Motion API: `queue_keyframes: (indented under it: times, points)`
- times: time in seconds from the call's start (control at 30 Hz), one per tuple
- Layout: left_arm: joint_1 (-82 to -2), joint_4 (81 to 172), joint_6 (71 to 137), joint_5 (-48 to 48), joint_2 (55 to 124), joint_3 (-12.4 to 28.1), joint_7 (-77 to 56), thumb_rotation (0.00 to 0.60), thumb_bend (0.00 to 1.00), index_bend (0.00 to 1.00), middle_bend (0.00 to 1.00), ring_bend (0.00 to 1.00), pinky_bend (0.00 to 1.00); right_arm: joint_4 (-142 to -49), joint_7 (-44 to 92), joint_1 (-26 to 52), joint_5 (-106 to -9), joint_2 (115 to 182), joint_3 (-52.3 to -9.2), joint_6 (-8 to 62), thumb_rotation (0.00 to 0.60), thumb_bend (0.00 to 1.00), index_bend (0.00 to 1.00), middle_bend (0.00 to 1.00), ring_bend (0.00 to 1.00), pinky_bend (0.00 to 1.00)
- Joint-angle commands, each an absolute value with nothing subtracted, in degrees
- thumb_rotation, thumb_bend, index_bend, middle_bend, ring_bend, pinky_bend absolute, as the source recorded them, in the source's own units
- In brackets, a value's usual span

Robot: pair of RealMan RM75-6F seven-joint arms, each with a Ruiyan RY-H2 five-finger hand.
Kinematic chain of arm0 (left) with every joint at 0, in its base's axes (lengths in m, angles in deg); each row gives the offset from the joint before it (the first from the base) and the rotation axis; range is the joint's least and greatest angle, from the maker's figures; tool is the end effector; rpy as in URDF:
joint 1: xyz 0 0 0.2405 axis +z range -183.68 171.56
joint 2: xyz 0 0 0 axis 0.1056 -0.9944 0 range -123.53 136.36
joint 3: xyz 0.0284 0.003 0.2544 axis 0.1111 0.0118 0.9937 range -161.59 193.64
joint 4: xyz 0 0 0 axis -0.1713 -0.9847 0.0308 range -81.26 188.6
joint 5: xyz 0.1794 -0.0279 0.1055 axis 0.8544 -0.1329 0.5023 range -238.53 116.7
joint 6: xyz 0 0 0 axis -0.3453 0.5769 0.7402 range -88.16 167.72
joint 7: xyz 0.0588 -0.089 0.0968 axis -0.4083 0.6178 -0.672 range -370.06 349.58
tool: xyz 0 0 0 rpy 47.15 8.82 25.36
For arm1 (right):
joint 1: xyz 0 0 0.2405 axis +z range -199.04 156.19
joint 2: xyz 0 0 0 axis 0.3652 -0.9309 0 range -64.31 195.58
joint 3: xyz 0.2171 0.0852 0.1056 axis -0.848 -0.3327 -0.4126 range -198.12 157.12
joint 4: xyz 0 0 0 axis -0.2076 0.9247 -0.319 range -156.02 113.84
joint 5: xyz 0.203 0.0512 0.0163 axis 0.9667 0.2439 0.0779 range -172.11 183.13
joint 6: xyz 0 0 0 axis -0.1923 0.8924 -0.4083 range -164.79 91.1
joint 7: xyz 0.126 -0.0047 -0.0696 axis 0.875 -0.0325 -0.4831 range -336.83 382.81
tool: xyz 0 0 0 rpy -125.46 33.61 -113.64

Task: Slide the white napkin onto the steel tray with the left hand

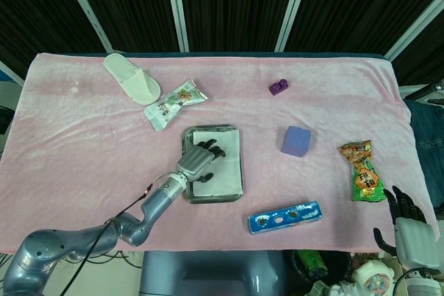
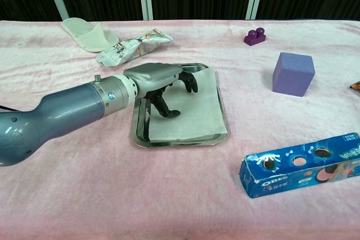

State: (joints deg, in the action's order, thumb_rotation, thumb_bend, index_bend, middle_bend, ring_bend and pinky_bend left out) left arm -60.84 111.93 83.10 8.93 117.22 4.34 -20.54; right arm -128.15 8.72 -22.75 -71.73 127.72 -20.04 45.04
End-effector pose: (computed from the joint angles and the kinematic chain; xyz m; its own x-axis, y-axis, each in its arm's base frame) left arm -0.0811 0.3601 -0.1307 0.4865 0.3405 0.8046 0.7984 -0.5471 -0.2512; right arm -0.3042 -0.1302 0.1392 0.3818 -0.2046 0.9013 -0.8847 0.2011 0.4205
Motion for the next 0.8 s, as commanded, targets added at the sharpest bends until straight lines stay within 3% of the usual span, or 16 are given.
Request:
queue_keyframes:
  times: [0.03,0.5,0.8]
  points:
    - [-60.7,111.9,83.1,8.3,117.4,4.3,-21.4,0.600,0.34,0.25,0.25,0.07,0.24,-128.2,8.7,-22.7,-71.7,127.7,-20.0,45.0,0.600,0.31,0.00,0.00,0.04,0.15]
    - [-60.2,114.6,84.2,-1.6,118.3,2.6,-33.1,0.600,0.34,0.26,0.25,0.07,0.25,-128.2,8.9,-22.7,-71.8,127.6,-20.0,45.0,0.600,0.31,0.00,0.00,0.04,0.15]
    - [-60.5,115.9,84.1,-2.3,117.8,2.8,-33.8,0.600,0.34,0.26,0.25,0.07,0.21,-128.2,8.8,-22.8,-71.7,127.7,-20.1,45.1,0.600,0.31,0.00,0.00,0.04,0.15]
